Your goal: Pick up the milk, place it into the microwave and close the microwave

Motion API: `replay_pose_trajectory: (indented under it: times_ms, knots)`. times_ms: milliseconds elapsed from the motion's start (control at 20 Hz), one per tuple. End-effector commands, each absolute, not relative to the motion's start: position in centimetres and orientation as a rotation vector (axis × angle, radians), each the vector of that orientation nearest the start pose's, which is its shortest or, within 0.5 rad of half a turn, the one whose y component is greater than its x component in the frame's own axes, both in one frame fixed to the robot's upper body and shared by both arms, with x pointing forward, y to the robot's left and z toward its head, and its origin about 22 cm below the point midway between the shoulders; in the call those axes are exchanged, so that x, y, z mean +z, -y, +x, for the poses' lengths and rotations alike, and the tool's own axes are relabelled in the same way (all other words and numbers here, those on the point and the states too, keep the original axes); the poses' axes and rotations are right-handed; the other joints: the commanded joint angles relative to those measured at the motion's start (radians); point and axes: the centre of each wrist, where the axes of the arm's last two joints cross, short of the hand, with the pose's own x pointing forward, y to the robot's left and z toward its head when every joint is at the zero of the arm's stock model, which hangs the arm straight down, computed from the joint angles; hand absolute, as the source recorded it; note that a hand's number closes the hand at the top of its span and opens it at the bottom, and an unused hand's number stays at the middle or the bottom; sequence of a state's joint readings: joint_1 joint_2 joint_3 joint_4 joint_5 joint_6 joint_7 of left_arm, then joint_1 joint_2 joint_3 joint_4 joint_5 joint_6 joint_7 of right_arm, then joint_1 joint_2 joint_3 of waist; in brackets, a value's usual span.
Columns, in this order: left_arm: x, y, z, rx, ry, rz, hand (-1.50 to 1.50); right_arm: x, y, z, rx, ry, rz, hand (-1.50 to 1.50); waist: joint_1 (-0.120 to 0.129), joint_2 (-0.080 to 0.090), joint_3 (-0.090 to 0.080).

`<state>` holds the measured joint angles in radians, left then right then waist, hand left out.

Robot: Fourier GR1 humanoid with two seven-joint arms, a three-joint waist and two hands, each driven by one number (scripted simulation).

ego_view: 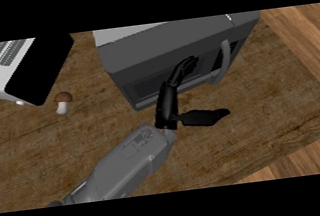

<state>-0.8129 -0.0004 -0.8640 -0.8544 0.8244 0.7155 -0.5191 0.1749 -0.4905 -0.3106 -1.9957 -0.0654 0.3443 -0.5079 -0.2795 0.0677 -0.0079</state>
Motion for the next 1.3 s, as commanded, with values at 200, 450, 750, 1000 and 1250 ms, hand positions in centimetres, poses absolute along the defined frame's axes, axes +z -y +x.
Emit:
replay_pose_trajectory:
  times_ms: [200,450,750,1000,1250]
  knots:
    - [2.9,-0.7,33.8,-0.057,1.807,-0.096,-1.50,15.6,36.7,19.4,0.724,2.267,-0.298,1.50,-0.009,0.012,0.003]
    - [2.2,-1.0,33.5,-0.030,1.797,-0.095,-1.50,16.3,36.9,20.1,0.740,2.280,-0.311,1.50,-0.013,0.023,0.002]
    - [2.9,-0.6,33.7,-0.023,1.824,-0.105,-1.50,16.4,36.7,21.0,0.725,2.287,-0.302,1.50,-0.015,0.029,0.005]
    - [2.5,-0.7,33.6,-0.021,1.830,-0.122,-1.50,12.0,34.9,21.8,0.446,2.264,0.096,-1.50,0.000,0.031,0.010]
    - [2.5,-0.7,34.0,-0.014,1.830,-0.111,-1.50,11.6,35.5,22.5,0.396,2.223,0.159,-1.50,-0.009,0.034,0.009]
